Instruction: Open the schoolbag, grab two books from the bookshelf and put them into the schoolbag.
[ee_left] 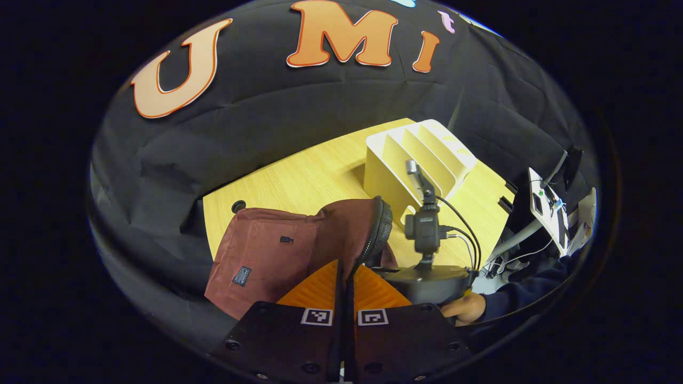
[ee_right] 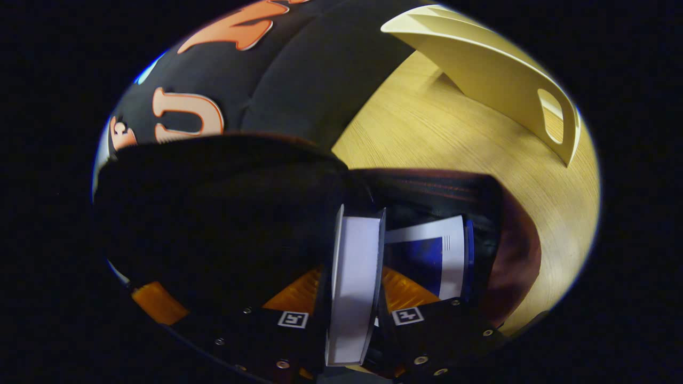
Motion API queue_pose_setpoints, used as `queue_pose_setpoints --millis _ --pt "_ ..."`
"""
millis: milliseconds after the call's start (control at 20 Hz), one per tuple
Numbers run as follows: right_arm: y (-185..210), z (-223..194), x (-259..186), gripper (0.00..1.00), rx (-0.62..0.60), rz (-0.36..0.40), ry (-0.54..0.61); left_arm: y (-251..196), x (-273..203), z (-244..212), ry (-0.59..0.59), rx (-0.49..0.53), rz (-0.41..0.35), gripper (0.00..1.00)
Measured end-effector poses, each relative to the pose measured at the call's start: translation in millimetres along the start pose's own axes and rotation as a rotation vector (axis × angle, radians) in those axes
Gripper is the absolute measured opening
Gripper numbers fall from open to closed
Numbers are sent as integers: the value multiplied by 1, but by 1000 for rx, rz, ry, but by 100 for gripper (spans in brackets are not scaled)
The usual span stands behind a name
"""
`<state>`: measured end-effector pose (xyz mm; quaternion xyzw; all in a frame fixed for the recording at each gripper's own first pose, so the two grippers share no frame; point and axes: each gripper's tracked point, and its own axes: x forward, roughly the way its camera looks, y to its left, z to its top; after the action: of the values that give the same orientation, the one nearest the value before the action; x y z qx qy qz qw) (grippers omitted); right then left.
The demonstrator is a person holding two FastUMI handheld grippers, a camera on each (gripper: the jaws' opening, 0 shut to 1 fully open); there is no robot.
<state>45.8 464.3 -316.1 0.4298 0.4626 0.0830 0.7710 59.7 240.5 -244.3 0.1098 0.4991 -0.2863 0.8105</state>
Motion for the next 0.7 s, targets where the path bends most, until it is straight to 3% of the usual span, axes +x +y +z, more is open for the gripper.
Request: queue_pose_setpoints --millis 50,100,150,200,300,400,500,550,600,650,700 --pt "-7 -6 4 48 -28 -46 22 5 0 -3 4 -11 7 3" --pt "-13 -8 1 43 -61 -73 43 6 2 -4 4 -24 7 3" --pt "-19 -9 -5 46 -98 -100 51 7 3 -5 3 -31 8 3" --pt "-24 -9 -16 75 -140 -130 58 6 4 -7 4 -35 5 4" --pt "-35 4 -35 91 -221 -180 34 6 7 -9 0 -24 10 7" --pt "-45 23 -60 97 -261 -217 -7 3 13 -13 2 -15 11 13" --pt "-57 48 -89 97 -289 -249 -57 -8 19 -17 5 -16 0 22" --pt "-64 62 -102 98 -308 -271 -89 -13 20 -23 12 -10 -2 37" --pt "-72 77 -117 97 -325 -283 -118 -20 23 -26 15 -10 -5 39" --pt "-80 91 -131 97 -338 -301 -144 -29 25 -27 14 -18 -17 55" --pt "-86 104 -145 97 -351 -312 -166 -38 27 -26 14 -26 -23 61"
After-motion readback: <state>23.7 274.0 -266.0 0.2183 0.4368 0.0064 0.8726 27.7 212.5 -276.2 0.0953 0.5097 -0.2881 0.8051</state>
